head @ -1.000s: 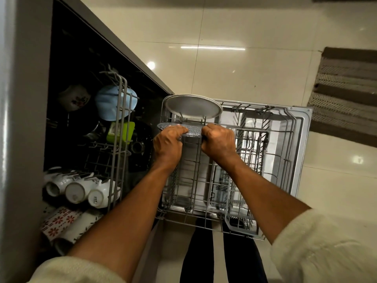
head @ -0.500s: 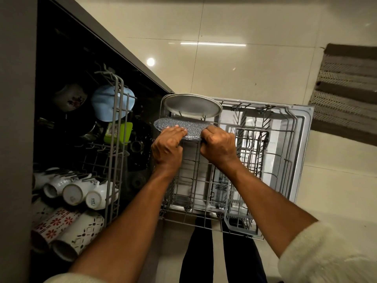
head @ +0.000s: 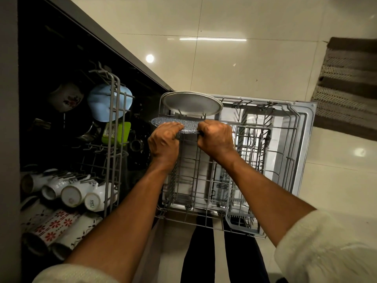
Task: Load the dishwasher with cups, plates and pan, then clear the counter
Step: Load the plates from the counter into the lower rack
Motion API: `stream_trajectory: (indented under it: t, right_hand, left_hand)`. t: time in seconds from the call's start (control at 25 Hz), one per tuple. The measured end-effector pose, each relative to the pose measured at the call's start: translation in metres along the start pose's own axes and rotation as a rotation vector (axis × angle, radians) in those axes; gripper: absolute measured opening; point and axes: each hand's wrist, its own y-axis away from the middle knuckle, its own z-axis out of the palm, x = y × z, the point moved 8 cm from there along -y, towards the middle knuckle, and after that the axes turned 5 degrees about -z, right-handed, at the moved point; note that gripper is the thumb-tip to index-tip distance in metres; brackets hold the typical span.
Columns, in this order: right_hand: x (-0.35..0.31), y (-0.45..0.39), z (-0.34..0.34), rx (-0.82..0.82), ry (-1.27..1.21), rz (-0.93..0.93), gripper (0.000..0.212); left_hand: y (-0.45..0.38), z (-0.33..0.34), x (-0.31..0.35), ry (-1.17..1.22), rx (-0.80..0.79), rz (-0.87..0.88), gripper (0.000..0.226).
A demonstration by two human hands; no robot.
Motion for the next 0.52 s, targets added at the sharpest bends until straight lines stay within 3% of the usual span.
stream_trajectory:
  t: [0.52]
  right_hand:
    - [0.006,-0.013,0.004,-0.042,-0.039,0.083,0.014]
  left_hand:
    - [-0.023,0.007,-0.011,0.029,-0.048,-0.097,0.048]
